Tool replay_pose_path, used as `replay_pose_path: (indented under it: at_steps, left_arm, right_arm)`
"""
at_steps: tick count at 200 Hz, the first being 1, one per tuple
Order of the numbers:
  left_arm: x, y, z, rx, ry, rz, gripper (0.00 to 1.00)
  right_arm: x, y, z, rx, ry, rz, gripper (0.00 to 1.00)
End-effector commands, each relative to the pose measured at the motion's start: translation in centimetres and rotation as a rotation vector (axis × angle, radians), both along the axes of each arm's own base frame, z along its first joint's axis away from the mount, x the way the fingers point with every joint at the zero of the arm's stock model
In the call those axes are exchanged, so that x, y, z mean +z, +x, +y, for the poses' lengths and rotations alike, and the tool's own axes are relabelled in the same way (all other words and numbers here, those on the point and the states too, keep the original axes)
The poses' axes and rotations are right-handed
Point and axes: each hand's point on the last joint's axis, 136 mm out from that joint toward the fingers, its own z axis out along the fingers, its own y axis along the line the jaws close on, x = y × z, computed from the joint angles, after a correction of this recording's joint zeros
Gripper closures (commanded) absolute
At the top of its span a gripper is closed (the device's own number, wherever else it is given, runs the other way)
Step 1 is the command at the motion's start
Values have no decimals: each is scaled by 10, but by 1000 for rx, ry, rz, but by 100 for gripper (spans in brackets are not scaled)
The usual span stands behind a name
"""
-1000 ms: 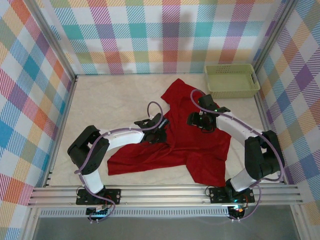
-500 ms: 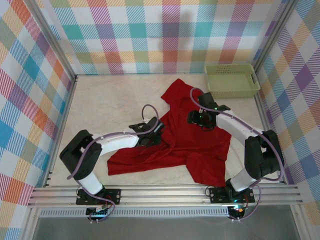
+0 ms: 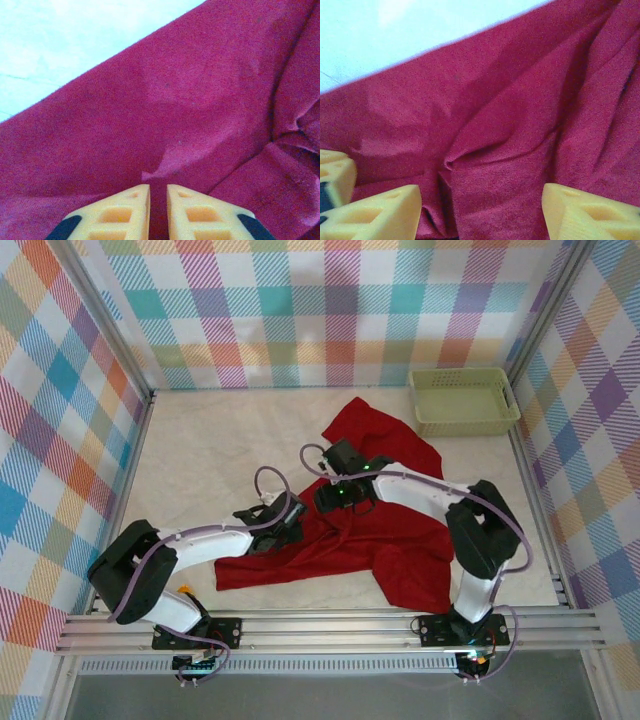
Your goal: Fold the inside-out t-shirt
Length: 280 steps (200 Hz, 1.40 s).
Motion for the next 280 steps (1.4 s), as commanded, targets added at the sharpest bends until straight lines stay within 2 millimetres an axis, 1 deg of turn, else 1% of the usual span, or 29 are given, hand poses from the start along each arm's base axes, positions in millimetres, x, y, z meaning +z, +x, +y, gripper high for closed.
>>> replay_pose_path:
  at_steps: [1, 10, 26, 57, 66, 83, 111, 142, 154, 157, 168, 195, 206, 224, 236, 246, 262, 276, 280]
  left_arm:
    - [6, 5, -3, 33, -70, -30, 80]
    - [5, 4, -6, 24, -80, -27, 78]
    - [5, 5, -13, 2, -99, -25, 74]
    - [17, 10, -33, -74, -148, -42, 62]
    - [22, 12, -38, -94, -151, -51, 59]
    - [27, 14, -46, -125, -150, -64, 54]
    - [24, 15, -56, -155, -148, -49, 46]
    - [18, 19, -77, -196, -175, -22, 44]
    - [16, 21, -80, -196, -176, -18, 44]
    - [16, 22, -81, -194, -177, -19, 45]
    - [15, 24, -82, -190, -175, -26, 51]
    - [11, 29, -77, -183, -123, -28, 74]
    - [10, 29, -74, -182, -105, -27, 83]
    - [7, 31, -67, -166, -92, -26, 93]
    - [9, 32, -63, -151, -97, -33, 95]
    - [12, 33, -60, -142, -96, -45, 96]
    - [20, 35, -56, -138, -84, -72, 96]
    - [28, 37, -59, -154, -84, -89, 96]
    - [30, 37, -60, -163, -83, -94, 95]
  right_arm:
    - [-5, 2, -1, 2, -57, 12, 38]
    - [-9, 4, -2, -8, -72, 15, 42]
    - [-15, 6, -4, -18, -101, 17, 51]
    - [-18, 14, -14, -59, -145, -13, 83]
    - [-16, 18, -19, -82, -144, -23, 90]
    - [-10, 22, -26, -120, -97, -19, 100]
    - [-2, 24, -32, -156, -28, -22, 100]
    - [6, 24, -34, -203, 95, 4, 100]
    - [9, 24, -37, -217, 139, 16, 100]
    - [9, 24, -37, -221, 147, 21, 100]
    - [10, 24, -39, -230, 174, 32, 100]
    - [14, 23, -40, -241, 277, 67, 100]
    - [18, 21, -38, -224, 311, 69, 100]
    - [26, 18, -29, -189, 370, 71, 100]
    - [31, 17, -24, -176, 404, 73, 100]
    - [30, 17, -23, -179, 405, 74, 100]
    - [27, 20, -27, -195, 387, 67, 100]
    - [27, 22, -26, -196, 383, 65, 100]
    - [27, 22, -26, -196, 383, 64, 100]
